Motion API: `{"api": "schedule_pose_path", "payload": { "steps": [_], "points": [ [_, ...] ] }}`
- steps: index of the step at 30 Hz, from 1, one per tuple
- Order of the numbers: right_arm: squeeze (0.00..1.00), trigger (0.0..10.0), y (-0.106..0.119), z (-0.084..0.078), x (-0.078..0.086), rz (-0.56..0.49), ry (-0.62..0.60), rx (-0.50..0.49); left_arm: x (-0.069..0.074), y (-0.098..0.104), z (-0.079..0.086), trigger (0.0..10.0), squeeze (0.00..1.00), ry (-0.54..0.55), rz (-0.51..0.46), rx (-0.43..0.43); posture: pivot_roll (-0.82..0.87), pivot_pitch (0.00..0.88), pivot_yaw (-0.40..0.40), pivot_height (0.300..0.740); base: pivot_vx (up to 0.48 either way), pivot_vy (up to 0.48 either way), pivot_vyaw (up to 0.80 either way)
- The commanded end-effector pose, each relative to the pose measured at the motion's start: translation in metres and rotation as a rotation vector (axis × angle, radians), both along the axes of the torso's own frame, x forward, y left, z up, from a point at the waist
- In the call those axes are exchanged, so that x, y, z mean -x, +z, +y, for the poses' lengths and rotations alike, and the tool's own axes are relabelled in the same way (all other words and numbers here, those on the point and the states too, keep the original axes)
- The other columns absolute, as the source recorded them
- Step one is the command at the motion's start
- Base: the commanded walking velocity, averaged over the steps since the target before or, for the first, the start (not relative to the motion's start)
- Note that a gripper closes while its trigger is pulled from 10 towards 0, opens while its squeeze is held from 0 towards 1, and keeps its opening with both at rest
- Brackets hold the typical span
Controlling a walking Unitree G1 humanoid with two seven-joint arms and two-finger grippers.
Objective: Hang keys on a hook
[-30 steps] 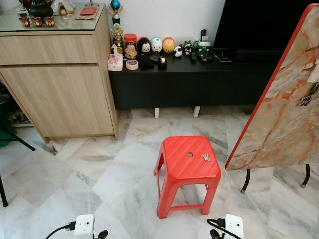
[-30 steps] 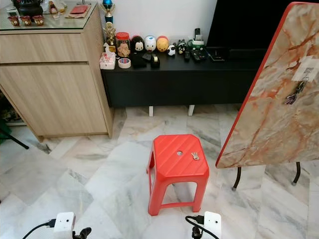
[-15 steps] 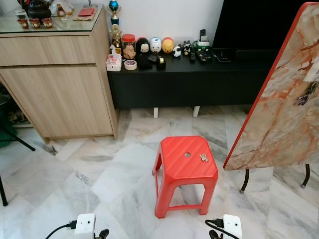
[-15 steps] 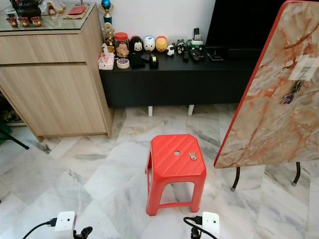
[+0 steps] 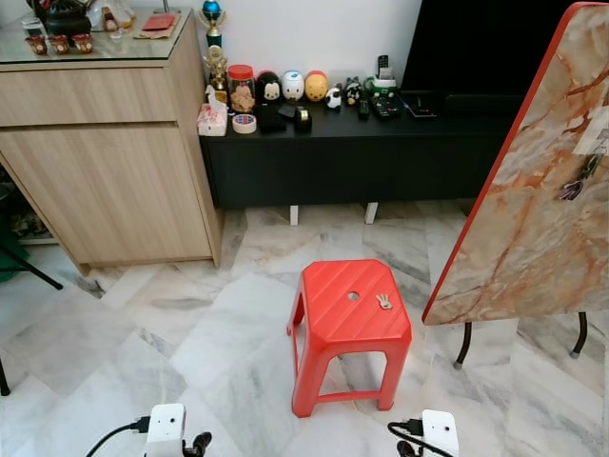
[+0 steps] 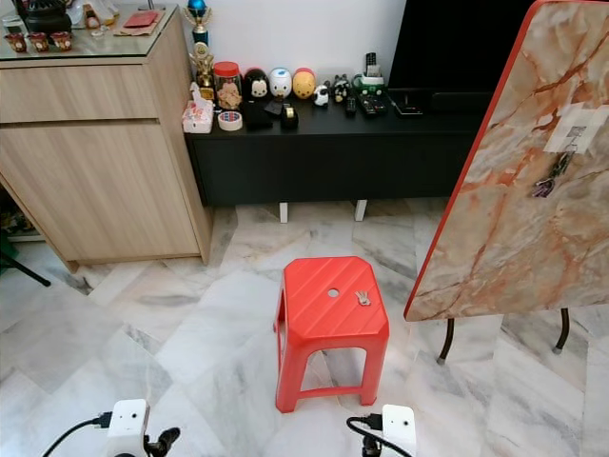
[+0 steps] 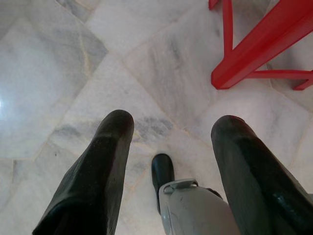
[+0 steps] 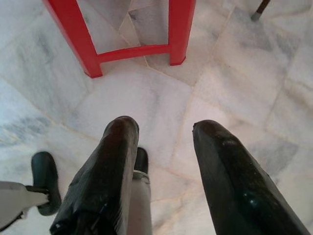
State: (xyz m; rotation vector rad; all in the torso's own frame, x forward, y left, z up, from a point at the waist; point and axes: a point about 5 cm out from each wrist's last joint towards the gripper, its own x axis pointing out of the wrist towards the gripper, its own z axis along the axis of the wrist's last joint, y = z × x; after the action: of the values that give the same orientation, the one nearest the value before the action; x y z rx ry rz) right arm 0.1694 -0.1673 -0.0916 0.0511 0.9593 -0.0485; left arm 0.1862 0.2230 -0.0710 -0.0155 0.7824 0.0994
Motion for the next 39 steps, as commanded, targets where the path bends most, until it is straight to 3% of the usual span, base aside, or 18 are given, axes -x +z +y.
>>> {"api": "schedule_pose_path", "payload": {
  "steps": [1, 13, 25, 39],
  "points": [
    [0.00, 10.0, -0.0003, -0.0002, 0.0009, 0.001, 0.018, 0.011, -0.0005, 0.0000, -0.0018, 10.0, 0.00, -0.013, -0.002, -0.007, 0.06, 0.000, -0.066, 0.740, 0.000, 0.000, 0.44],
    [0.00, 10.0, -0.0024, 0.0001, 0.0059, 0.011, -0.006, 0.001, -0.0006, 0.0002, -0.0033, 10.0, 0.00, -0.013, -0.013, -0.002, 0.06, 0.000, -0.068, 0.740, 0.000, 0.000, 0.09],
    [0.00, 10.0, -0.0017, 0.0013, 0.0047, 0.002, 0.043, 0.024, -0.0020, 0.0012, -0.0024, 10.0, 0.00, -0.014, -0.019, -0.006, 0.06, 0.000, -0.067, 0.740, 0.249, 0.000, 0.04],
    [0.00, 10.0, -0.0017, -0.0001, 0.0048, 0.002, 0.006, 0.006, -0.0033, 0.0018, -0.0024, 10.0, 0.00, -0.015, -0.020, -0.007, 0.05, 0.000, -0.061, 0.740, 0.257, 0.000, 0.12]
  ]
}}
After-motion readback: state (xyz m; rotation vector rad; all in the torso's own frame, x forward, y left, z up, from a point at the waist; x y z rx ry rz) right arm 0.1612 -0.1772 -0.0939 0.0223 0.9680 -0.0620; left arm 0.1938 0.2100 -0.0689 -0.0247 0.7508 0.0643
